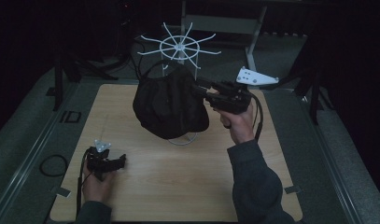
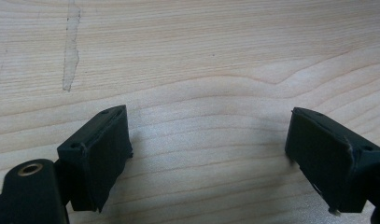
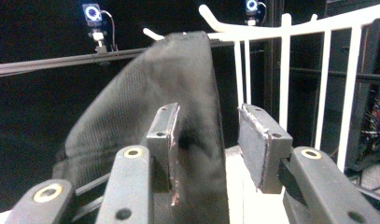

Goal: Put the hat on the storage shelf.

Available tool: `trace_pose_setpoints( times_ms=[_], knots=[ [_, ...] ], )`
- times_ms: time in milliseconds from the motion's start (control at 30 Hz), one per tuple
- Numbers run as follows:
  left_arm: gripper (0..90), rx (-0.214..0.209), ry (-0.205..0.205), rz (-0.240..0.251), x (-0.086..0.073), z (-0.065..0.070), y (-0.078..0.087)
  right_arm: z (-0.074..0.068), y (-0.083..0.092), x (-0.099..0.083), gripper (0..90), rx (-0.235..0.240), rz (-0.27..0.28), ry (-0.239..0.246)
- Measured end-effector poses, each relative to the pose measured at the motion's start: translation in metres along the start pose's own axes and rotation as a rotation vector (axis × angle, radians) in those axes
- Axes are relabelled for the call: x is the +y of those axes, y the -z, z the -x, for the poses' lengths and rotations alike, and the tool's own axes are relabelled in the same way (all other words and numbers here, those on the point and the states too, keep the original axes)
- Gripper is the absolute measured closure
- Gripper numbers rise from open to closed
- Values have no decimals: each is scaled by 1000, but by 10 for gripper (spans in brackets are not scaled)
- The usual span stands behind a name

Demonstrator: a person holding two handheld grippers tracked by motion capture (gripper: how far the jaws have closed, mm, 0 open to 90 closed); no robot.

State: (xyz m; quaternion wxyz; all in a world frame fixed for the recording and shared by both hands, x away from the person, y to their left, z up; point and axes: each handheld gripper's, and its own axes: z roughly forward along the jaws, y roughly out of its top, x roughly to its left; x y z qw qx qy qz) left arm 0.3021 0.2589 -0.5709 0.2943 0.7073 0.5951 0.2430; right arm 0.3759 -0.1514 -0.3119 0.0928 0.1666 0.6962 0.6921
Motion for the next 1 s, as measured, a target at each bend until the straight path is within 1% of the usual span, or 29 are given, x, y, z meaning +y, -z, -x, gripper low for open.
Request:
trace_pose_setpoints(
  times_ms=[33, 200, 400, 633, 1000],
  knots=[
    [142, 0, 2, 2, 0, 0, 0, 1, 2, -2, 550, -10, -9, 0],
    [142, 0, 3, 3, 0, 0, 0, 4, 6, -7, 523, -18, -9, -16],
    [143, -1, 5, 2, 0, 0, 0, 8, 13, -9, 505, -43, -12, -26],
    [142, -1, 5, 2, 0, 0, 0, 14, 22, -12, 499, -78, 0, -50],
    [142, 1, 7, 7, 0, 1, 0, 19, 32, -14, 500, -105, 2, -55]
  ],
)
